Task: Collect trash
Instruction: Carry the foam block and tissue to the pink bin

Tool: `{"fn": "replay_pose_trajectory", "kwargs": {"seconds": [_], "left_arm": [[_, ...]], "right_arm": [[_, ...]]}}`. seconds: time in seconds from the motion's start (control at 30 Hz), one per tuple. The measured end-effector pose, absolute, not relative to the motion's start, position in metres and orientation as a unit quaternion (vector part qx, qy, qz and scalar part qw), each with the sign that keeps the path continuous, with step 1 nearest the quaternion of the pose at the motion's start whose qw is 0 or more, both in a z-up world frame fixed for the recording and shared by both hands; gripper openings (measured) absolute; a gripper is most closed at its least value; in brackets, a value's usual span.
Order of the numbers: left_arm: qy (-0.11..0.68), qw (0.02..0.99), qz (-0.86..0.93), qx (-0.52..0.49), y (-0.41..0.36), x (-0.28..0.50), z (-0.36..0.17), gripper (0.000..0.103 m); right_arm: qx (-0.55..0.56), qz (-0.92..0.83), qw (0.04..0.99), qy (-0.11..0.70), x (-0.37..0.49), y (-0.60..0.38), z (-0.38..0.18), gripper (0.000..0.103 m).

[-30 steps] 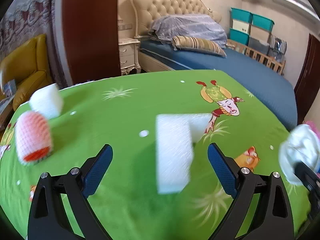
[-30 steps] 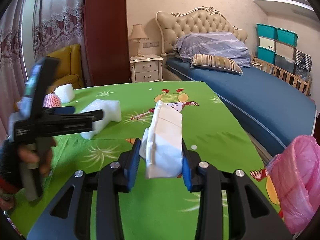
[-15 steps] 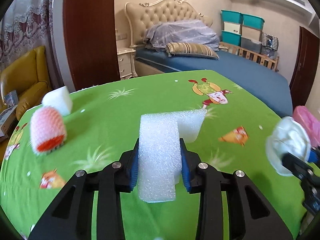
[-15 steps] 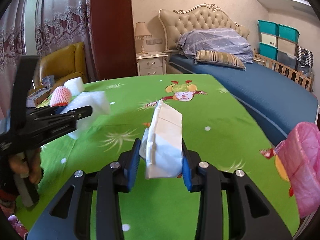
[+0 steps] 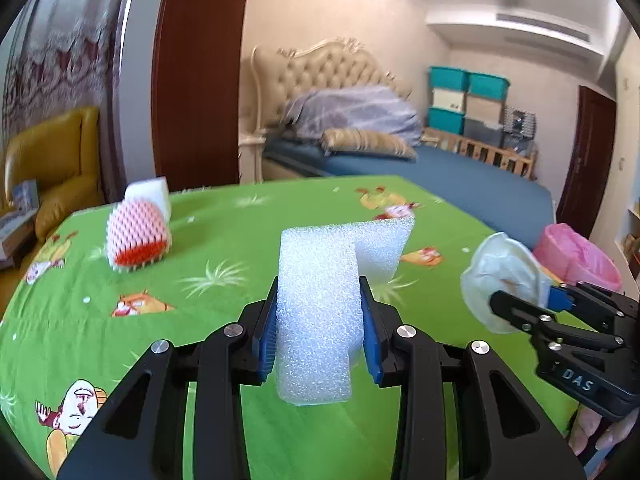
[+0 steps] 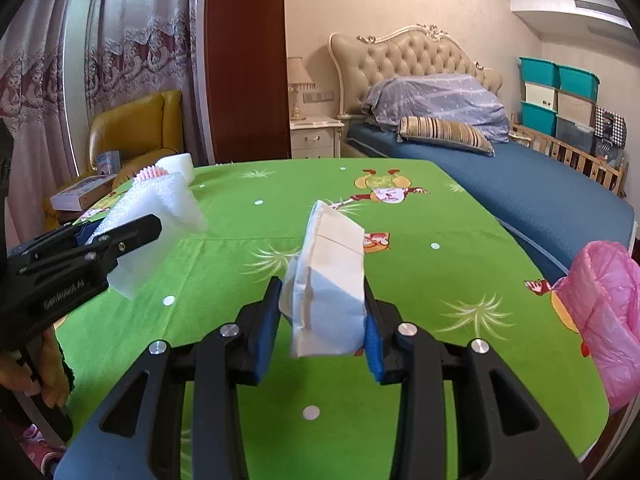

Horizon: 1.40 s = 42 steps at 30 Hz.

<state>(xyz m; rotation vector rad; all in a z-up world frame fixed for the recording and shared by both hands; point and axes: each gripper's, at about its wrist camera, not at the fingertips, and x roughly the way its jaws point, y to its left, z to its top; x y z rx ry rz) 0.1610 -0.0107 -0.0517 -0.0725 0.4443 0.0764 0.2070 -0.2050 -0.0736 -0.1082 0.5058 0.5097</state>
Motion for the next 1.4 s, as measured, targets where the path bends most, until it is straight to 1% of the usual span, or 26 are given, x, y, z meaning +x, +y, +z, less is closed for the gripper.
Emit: {"fn": "replay_pose_trajectory", "kwargs": {"seconds": [0.33,0.7,1.07,1.4], "left_arm": [[0.182,0.983,0.025,-0.008,-0.041,0.14,-0.043,0.033],[0.158,0.987,0.009,0.006,-0.061,0.132,-0.026,0.033],[0.148,0.988,-0.029,0.018,-0.092,0.144,-0.011,0.033],[0.148,0.984,-0.089,0.032,-0.143,0.166,0.001,0.033]], "right_arm": [[-0.05,0.241,0.95,0.192,0.171,-0.224,-0.045,0.036],[-0.027,0.219,0.959,0.176,0.173,-0.248,-0.036,0.036],[-0.013,0.18,0.971,0.154,0.174,-0.295,-0.022,0.036],[-0.015,0.117,0.984,0.136,0.175,-0.352,-0.016,0.036]]}}
